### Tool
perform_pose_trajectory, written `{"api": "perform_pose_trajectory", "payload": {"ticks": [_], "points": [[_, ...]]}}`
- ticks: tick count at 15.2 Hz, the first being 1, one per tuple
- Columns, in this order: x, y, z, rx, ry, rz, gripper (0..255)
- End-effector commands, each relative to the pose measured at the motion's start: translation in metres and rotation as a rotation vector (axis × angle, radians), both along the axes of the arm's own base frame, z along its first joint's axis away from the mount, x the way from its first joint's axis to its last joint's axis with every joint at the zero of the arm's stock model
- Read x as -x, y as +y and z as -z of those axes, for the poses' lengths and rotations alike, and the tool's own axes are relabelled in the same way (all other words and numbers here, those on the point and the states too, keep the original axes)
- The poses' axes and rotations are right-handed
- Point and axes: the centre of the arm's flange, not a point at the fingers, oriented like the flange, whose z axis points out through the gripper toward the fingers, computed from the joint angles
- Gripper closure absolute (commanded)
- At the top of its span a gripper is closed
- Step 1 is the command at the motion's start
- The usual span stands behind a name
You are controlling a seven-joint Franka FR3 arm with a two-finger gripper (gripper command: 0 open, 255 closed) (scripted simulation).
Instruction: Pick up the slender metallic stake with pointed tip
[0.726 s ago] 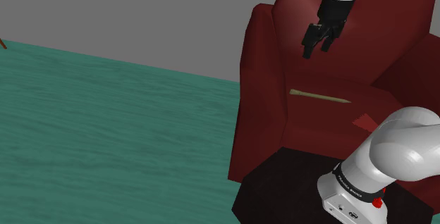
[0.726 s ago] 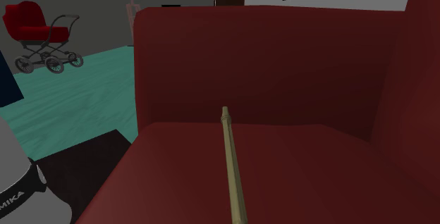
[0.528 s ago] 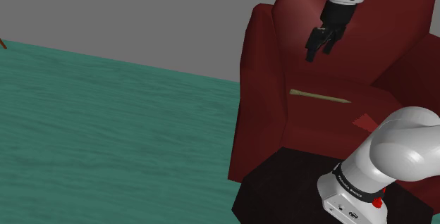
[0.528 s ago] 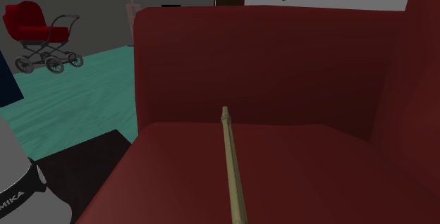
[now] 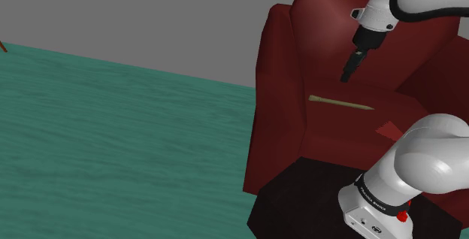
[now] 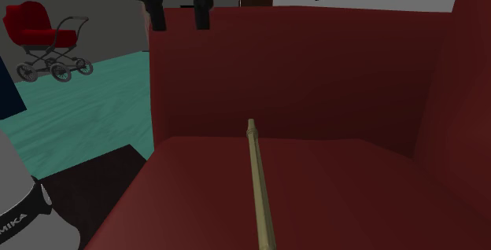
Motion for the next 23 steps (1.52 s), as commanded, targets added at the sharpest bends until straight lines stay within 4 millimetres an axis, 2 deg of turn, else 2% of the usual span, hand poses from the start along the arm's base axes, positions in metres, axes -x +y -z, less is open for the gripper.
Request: {"api": "perform_pose_trajectory", "payload": {"ticks": [1,8,15,23], "points": [[0.006,-0.021,0.02,-0.01,-0.001,-0.075,0],[0.009,-0.095,0.082,-0.047,-0.002,-0.311,0],[-0.005,-0.166,0.147,-0.084,-0.003,-0.547,0],[-0.006,-0.167,0.189,-0.085,-0.003,-0.553,0]]}}
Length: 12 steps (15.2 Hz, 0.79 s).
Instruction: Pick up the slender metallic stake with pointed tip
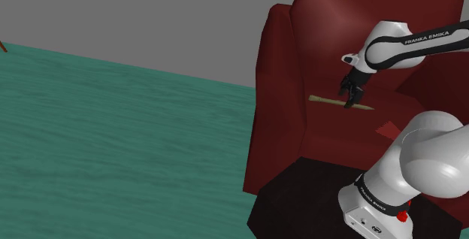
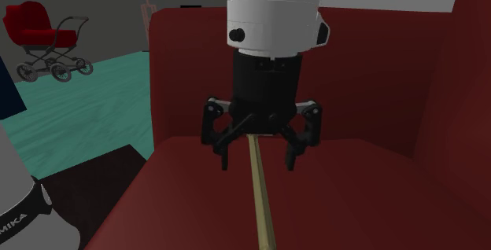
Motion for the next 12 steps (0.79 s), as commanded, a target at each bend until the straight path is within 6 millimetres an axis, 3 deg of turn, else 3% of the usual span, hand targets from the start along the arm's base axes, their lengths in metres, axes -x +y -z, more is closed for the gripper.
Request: {"api": "perform_pose_trajectory", "payload": {"ticks": [1,2,3,12], "points": [[-0.0006,-0.0005,0.0074,0.001,-0.001,0.0,0],[-0.0006,-0.0005,0.0074,0.001,-0.001,0.0,0],[-0.0008,-0.0004,0.0077,0.001,-0.001,0.0,255],[-0.0006,-0.0005,0.0074,0.001,-0.001,0.0,255]]}}
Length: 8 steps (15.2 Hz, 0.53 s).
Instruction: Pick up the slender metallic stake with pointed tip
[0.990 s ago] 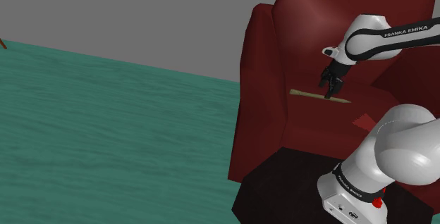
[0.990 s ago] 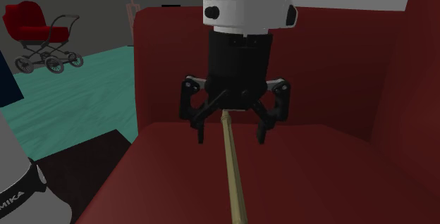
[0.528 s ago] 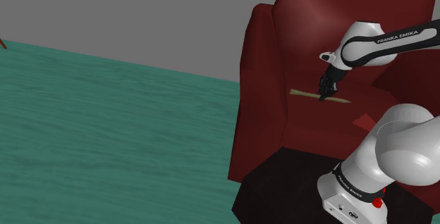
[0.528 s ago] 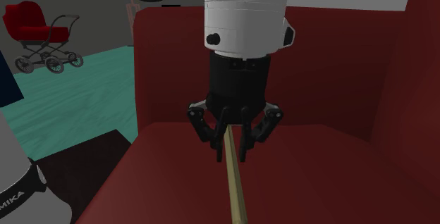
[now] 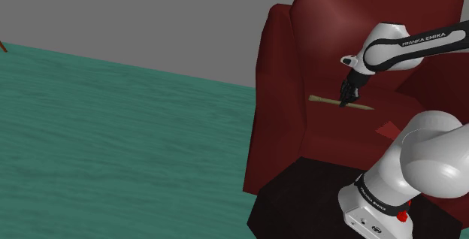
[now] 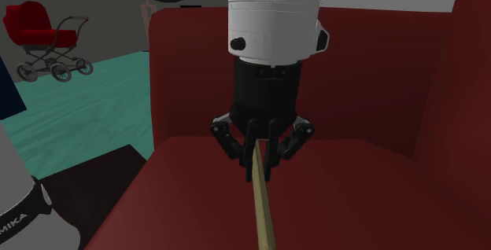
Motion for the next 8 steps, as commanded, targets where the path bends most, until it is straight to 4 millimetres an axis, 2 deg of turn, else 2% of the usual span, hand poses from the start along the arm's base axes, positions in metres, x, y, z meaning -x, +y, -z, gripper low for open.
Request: {"api": "perform_pose_trajectory", "payload": {"ticks": [1,8], "points": [[0.0,0.0,-0.005,0.0,0.0,0.0,255],[0.0,0.0,-0.042,0.0,0.0,0.0,255]]}}
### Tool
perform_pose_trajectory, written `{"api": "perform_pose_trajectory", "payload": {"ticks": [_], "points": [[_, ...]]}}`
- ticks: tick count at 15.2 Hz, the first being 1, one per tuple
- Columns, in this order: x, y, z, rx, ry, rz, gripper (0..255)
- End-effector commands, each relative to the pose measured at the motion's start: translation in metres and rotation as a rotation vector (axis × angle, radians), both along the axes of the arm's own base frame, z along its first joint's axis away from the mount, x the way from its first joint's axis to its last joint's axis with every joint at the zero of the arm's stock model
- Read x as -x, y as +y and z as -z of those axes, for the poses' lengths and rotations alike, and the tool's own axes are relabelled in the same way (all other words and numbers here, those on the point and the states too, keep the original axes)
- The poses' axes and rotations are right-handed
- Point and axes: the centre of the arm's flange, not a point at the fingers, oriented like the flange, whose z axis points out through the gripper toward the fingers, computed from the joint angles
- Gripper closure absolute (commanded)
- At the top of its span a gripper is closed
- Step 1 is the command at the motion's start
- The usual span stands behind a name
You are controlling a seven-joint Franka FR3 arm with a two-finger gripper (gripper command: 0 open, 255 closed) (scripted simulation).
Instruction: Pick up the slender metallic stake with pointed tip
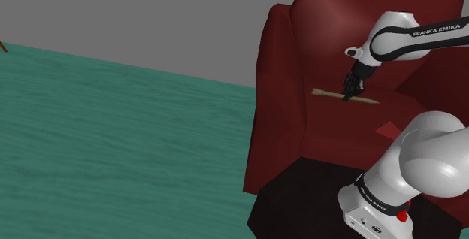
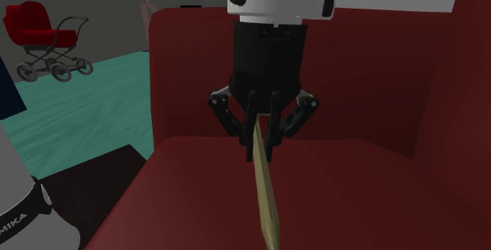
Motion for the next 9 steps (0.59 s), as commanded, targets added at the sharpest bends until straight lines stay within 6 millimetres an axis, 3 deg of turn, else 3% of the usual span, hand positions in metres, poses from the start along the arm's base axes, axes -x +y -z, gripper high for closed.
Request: {"api": "perform_pose_trajectory", "payload": {"ticks": [1,7,9], "points": [[0.0,0.0,-0.011,0.0,0.0,0.0,255],[0.0,0.0,-0.043,0.0,0.0,0.0,255],[0.001,0.0,-0.044,0.0,0.0,0.0,255]]}}
